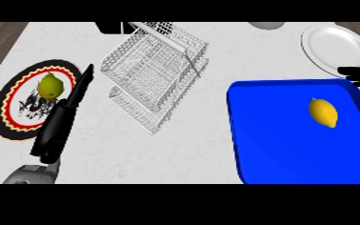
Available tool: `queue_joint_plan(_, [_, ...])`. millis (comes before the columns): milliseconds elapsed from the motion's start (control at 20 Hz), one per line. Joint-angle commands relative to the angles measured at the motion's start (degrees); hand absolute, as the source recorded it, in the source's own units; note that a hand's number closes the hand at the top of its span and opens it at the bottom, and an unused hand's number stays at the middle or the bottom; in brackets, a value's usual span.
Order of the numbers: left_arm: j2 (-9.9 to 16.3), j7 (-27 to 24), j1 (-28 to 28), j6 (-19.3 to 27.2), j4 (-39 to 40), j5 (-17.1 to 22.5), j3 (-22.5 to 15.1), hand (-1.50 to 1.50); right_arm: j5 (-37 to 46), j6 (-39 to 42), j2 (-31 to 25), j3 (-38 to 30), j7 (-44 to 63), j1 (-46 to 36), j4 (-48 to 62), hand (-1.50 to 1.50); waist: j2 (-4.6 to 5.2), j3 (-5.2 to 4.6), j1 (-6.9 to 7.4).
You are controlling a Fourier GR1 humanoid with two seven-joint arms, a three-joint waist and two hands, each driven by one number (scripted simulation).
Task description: Pick the lemon from the tray and place it in the tiered basket
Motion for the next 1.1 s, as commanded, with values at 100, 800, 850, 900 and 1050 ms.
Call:
queue_joint_plan(100, [-0.48,4.56,-1.80,-3.17,-2.54,0.45,1.87,0.00,4.95,5.35,-2.43,-0.29,-6.60,1.70,1.54,-1.50,-0.01,0.01,-0.04])
queue_joint_plan(800, [-2.62,-0.14,-4.07,-6.05,2.48,-2.17,6.11,0.00,18.80,-8.31,3.71,-1.92,-16.04,-1.68,15.64,-1.50,0.14,0.03,0.26])
queue_joint_plan(850, [-4.90,-3.73,0.70,-4.33,2.13,-4.13,4.43,0.00,17.06,-3.83,1.74,-3.63,-13.51,-2.03,12.88,-1.50,0.00,-0.01,0.05])
queue_joint_plan(900, [-3.65,0.17,1.37,-5.53,-2.05,-3.66,4.82,0.00,18.36,-7.81,4.99,-2.89,-14.96,-1.62,14.74,-1.50,0.01,0.01,0.26])
queue_joint_plan(1050, [-5.41,0.46,-0.12,-4.98,-1.50,-5.19,4.68,0.00,20.77,-8.67,6.68,-2.07,-14.98,-2.01,15.71,-1.50,0.02,0.00,0.11])
